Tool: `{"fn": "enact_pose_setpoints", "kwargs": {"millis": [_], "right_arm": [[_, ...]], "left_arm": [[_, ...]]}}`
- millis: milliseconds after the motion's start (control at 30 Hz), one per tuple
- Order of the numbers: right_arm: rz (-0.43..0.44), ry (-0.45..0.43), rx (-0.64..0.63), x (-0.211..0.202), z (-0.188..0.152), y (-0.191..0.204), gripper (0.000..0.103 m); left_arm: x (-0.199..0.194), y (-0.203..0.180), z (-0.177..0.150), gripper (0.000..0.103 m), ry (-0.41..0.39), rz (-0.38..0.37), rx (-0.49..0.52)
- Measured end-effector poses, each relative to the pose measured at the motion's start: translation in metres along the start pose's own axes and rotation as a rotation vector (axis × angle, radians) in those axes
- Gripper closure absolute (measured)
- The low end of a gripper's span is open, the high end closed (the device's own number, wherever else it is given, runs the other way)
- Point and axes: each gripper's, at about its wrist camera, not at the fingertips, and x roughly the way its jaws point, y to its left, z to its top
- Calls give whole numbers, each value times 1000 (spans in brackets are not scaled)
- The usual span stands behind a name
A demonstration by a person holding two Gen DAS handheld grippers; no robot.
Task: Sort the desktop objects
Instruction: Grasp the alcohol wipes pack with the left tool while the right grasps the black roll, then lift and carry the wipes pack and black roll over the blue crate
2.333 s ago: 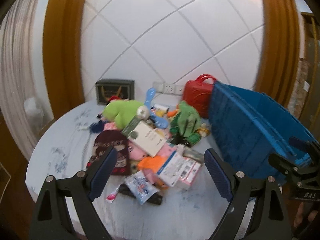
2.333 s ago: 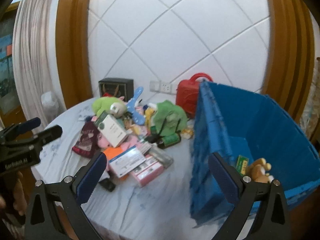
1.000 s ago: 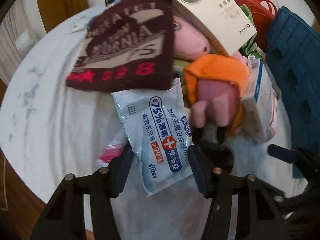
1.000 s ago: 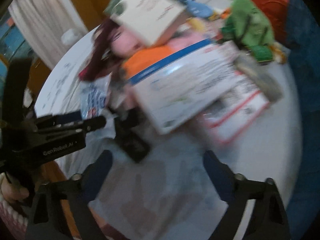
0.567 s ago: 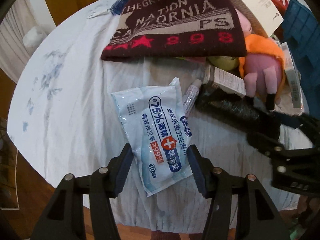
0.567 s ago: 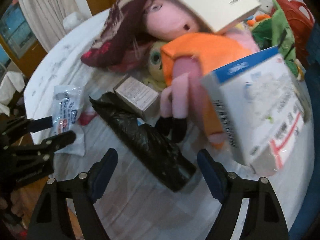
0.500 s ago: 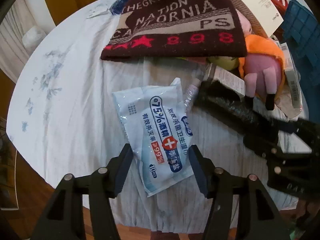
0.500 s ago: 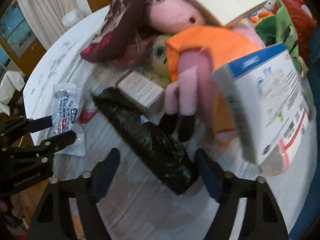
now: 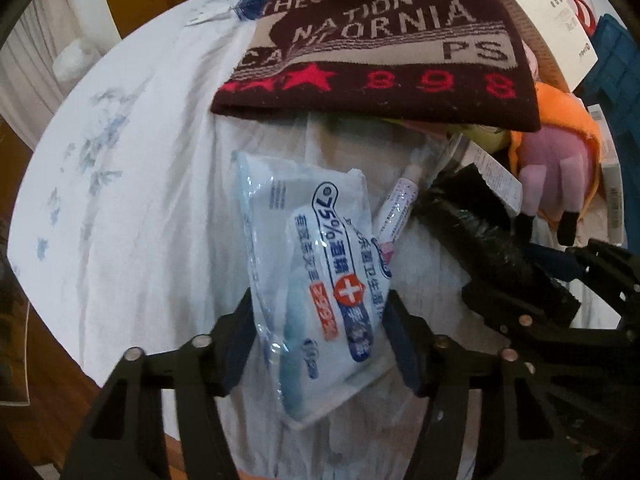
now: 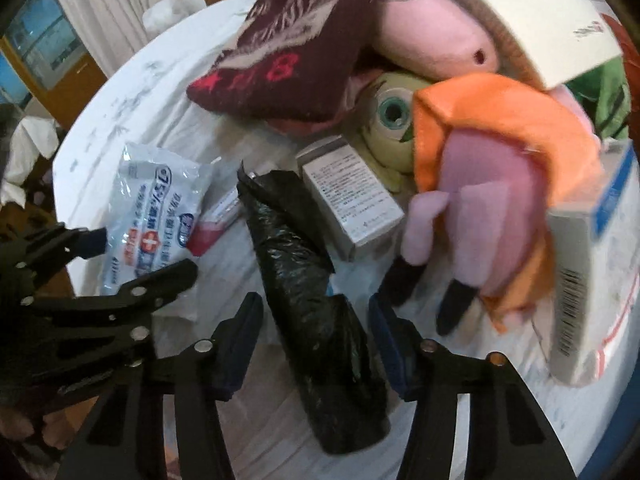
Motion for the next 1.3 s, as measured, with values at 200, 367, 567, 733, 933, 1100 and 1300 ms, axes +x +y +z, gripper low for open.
{"fn": "enact_pose_setpoints", "kwargs": {"millis": [200,367,567,733,933,1100,1300], "right_arm": [[-70,-31,-64,7,-2,13,62],[-24,-44,-43,1,-12,11,67],[12,-123,-60,-35,-18,17,68],[8,-226,-53,-78,-11,21,68],[-31,-364,-23,-133,3,33,68],[-100,-482,25,-188,7,31,68],[-220,-597,124,-272,-12,2,68]], "left_arm": [[-7,1,-3,67,-14,-27,-23],[-25,-4,-9,69,-44,-19,-3],[-74,-19,-14,69,-145,-16,7],[-97,12,19,69,-244,-5,40],[-144,0,36,69,-370,-22,103],[-187,-26,44,69,-478,-71,186],[-229,-77,48,69,-586,-183,316]]}}
